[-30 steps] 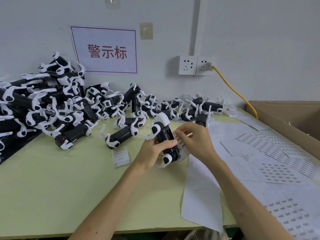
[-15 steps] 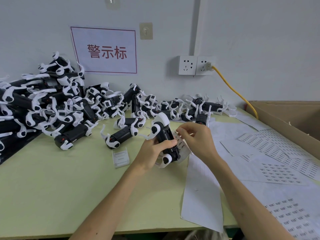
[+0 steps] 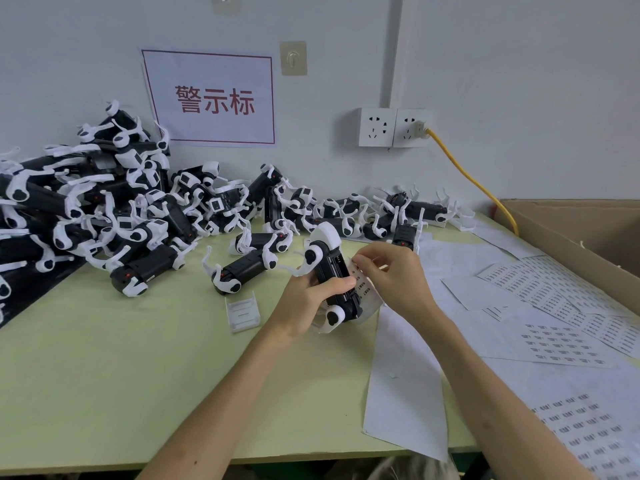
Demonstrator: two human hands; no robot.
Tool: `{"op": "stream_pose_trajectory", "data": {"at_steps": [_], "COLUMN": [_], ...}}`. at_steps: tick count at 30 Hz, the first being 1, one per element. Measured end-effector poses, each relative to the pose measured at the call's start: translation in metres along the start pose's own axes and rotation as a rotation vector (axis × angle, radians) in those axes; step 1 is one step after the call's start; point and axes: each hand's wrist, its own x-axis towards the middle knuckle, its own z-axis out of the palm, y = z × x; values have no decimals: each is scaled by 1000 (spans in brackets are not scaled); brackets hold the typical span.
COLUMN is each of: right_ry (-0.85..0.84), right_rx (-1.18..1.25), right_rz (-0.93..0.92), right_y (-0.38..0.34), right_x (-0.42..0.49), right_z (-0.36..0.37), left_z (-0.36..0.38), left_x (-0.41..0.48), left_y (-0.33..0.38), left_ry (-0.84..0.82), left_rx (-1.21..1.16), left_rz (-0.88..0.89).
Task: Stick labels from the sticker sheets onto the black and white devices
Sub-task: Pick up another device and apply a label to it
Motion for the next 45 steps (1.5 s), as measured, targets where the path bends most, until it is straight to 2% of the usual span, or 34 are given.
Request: {"op": "stream_pose_trajectory", "data": {"at_steps": [8,16,26,31,34,37,43,45], "right_ry": [-30,30,207,209,205,192,131,128], "right_rx": [18,39,316,404,518,567,484,464], "right_rz": [-14,36,118,156,169,165,64,48], "right_y": [-5,-3,-7,-8,-11,-15,-17,-17], "right_x": [-2,-1,2,1,2,1,-4,-4], "right_z": [-2,0,-11,-11,-12,-13,-8,-7], "left_z": [-1,2,1,-4,-11,-11,-6,-5], "left_x": [0,-3,-5,-1,2,3,4,4], "left_y": [0,4,9,10,14,12,7,7], "left_ry": [-16,-2,12,65,-69,-197,-189,-226], "left_rx": [14,24,5,-151,-341,-348,-291,-264], "left_rz": [12,-59,-25,-6,-26,-22,-121,-102]}}
